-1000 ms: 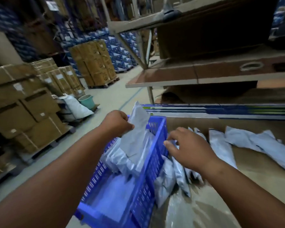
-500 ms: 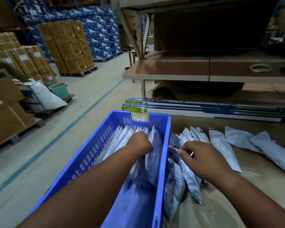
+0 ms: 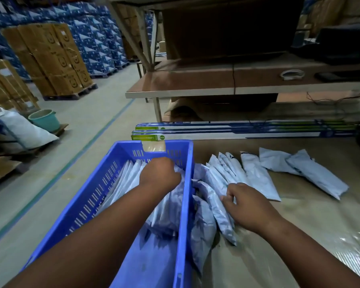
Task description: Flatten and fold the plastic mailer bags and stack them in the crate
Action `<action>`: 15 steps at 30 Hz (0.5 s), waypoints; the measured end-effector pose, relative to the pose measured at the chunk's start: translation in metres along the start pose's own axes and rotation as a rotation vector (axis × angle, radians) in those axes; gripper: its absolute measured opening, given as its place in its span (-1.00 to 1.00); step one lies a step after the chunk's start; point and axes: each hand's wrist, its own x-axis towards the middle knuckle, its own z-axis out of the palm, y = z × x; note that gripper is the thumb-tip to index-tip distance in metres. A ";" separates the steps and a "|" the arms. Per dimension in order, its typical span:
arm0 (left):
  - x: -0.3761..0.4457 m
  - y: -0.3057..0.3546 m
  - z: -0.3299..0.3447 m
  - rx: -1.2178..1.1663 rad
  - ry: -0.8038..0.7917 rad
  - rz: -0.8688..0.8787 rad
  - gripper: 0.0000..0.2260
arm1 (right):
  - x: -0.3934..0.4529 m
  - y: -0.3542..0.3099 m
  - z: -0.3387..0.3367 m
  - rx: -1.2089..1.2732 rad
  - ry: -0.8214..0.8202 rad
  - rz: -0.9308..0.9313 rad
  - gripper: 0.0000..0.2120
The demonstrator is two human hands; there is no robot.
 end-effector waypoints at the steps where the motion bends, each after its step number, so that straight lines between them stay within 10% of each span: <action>1: -0.003 0.006 -0.007 0.006 0.020 0.014 -0.76 | -0.001 0.006 0.000 -0.007 0.030 0.015 -0.67; 15: -0.039 0.162 0.002 0.069 -0.032 0.226 -0.73 | -0.026 0.143 -0.016 -0.105 -0.058 0.104 -0.79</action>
